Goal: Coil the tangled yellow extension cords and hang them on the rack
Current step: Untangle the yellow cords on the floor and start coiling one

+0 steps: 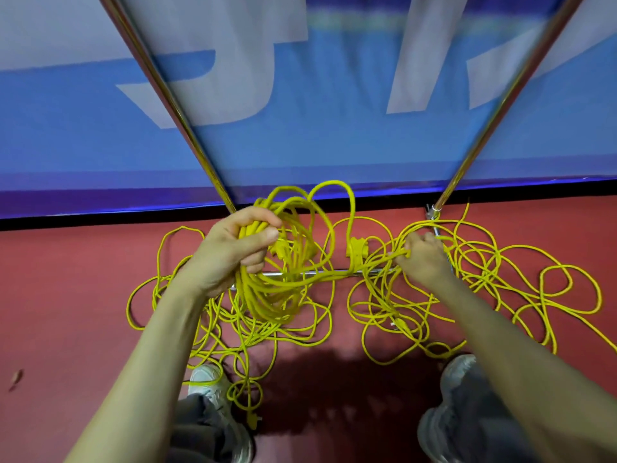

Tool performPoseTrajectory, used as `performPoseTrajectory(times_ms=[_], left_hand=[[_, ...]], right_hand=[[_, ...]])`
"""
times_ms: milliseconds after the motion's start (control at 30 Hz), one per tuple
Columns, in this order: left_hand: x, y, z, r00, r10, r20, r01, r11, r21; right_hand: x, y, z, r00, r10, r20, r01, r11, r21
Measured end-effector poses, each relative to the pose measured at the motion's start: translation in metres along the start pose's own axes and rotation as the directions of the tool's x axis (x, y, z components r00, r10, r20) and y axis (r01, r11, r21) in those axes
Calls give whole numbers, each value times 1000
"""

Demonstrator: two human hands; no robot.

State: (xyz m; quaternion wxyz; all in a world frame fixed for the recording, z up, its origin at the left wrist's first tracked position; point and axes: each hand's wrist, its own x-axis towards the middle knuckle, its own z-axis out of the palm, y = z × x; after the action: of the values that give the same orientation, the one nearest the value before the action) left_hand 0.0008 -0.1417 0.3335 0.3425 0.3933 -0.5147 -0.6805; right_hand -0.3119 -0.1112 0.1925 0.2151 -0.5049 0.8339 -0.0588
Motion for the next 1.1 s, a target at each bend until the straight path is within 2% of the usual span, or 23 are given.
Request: performPoseTrajectory(times_ms=[100,133,200,267,367,433,500,567,633,767,900,1000,1033,1100], left_hand=[[1,-12,2,1000,-23,5,22,989,150],[2,-16,2,999,-28,-16,31,984,174],[4,-21,1,997,-48,-61,58,983,174],[6,-23,1,993,-67,-97,83,982,173],[8,-29,1,983,-90,-158,114,982,151],[8,-31,6,973,-98,-207,139,971,195],[6,-32,20,957,-135,-258,200,948,248],[6,-37,36,947,-191,-257,251,941,227],[5,-43,46,951,-216,-221,264,940,216],[6,-52,50,948,-247,-202,283,942,178],[9,-56,48,955,-207,-213,249,950,191],[13,-58,42,941,-210,-264,266,943,200],[14,-59,38,931,-214,-296,281,938,206],[16,-63,28,903,-218,-369,305,932,197]], right_hand=[[-4,-3,-10,993,79,-88,-74,996,54],[-4,-4,-11,987,111,-113,-97,989,115],[-8,-11,-20,990,126,-62,-100,942,321],[-12,-26,-24,998,54,36,-65,846,529],[-19,-50,-32,971,-204,123,59,707,704],[-29,-64,-36,912,-392,118,200,677,708],[-43,-76,-39,852,-521,49,371,669,643],[-58,-88,-40,800,-599,-31,525,673,521],[-69,-99,-39,749,-657,-85,617,646,449],[-74,-103,-33,719,-687,-105,659,627,416],[-70,-100,-36,713,-697,-72,658,631,410],[-64,-95,-47,667,-730,-149,730,599,328],[-62,-92,-51,681,-703,-207,721,591,362],[-56,-87,-63,781,-542,-312,618,595,515]])
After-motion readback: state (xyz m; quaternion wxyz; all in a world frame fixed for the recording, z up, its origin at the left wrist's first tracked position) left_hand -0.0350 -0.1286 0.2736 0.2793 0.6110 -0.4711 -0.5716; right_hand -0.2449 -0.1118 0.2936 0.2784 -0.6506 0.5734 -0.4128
